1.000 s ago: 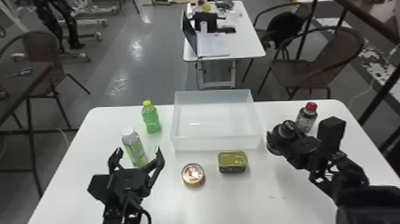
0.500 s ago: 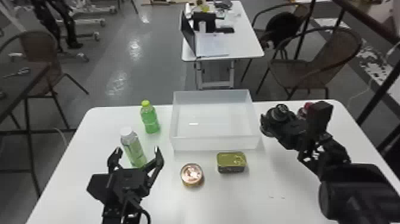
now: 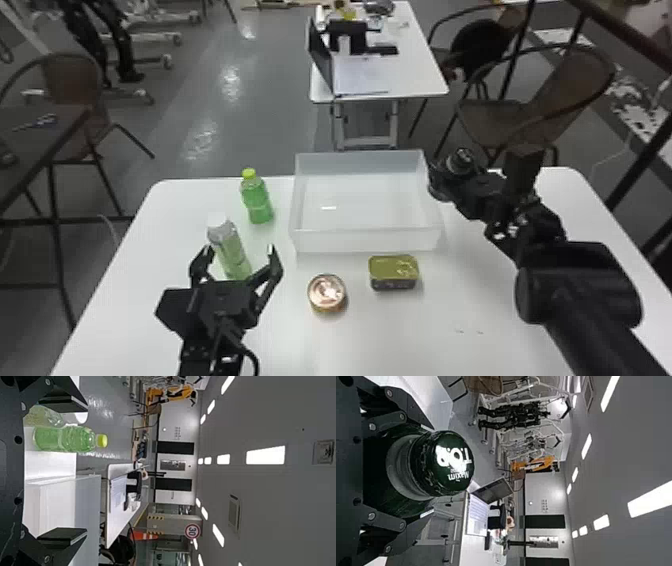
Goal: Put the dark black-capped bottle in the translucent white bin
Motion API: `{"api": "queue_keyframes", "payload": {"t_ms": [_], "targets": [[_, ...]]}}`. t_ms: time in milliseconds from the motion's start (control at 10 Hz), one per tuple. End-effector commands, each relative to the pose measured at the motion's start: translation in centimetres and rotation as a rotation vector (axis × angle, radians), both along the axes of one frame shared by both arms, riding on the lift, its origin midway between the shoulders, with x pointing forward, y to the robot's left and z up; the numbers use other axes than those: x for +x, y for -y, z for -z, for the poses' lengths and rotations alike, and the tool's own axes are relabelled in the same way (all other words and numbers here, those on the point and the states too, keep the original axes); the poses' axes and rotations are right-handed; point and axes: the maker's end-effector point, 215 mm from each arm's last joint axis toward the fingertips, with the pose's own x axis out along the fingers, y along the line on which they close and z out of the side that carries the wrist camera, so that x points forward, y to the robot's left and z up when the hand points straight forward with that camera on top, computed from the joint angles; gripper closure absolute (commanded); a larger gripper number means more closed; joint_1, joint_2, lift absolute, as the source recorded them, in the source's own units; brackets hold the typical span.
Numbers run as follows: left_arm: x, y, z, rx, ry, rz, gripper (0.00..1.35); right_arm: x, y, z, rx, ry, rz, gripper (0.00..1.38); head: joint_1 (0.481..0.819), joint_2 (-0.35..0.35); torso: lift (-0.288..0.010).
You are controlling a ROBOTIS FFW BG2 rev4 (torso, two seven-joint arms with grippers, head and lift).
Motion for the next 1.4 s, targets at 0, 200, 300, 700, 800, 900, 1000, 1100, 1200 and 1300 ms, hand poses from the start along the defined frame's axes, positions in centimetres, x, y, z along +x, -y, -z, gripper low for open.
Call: {"api": "queue_keyframes", "payload": {"t_ms": [0,200,300,700,800,900,1000,1100,1200,1300], "targets": [[0.2,0.1,0.0,0.001,0.002,0.004,0.2,1.0,-1.2,0.1,0.025,-0.01,-0.018,0.75,0.695,0.091,-0.016],[0.7,0.6,-0.1,-0.004,0.007,0.011,0.2,1.1,-3.0,0.7,0.063,-0.03,-0.036,0.73,0.695,0.103,-0.016],[0.9,0.8,-0.3,-0.007,0.012,0.017,0.2,1.0,-3.3,1.6,0.091,-0.059,-0.034,0.73,0.695,0.109,-0.016],[1.2,1.1,-0.4,-0.017,0.019,0.021,0.2,0.5,-2.2,4.0,0.098,-0.114,-0.007,0.38,0.695,0.104,-0.016],[1.2,1.2,-0.3,-0.019,0.017,0.021,0.2,0.4,-2.0,4.2,0.091,-0.117,-0.007,0.16,0.695,0.103,-0.016],[1.2,1.3,-0.2,-0.02,0.016,0.024,0.2,0.6,-2.0,3.9,0.093,-0.112,-0.007,0.0,0.695,0.1,-0.016],[1.2,1.1,-0.3,-0.018,0.019,0.021,0.2,0.8,-2.1,3.3,0.101,-0.099,-0.008,0.02,0.695,0.098,-0.016],[1.1,1.0,-0.3,-0.019,0.02,0.019,0.2,0.8,-2.7,1.9,0.126,-0.07,-0.025,0.02,0.695,0.098,-0.016],[0.8,0.7,-0.2,-0.02,0.022,0.015,0.2,0.4,-4.0,-0.2,0.134,-0.022,-0.06,0.02,0.695,0.101,-0.016],[0.7,0.6,-0.3,-0.02,0.023,0.014,0.2,-0.7,-4.1,-2.2,0.112,0.032,-0.064,0.03,0.695,0.113,-0.016]]}}
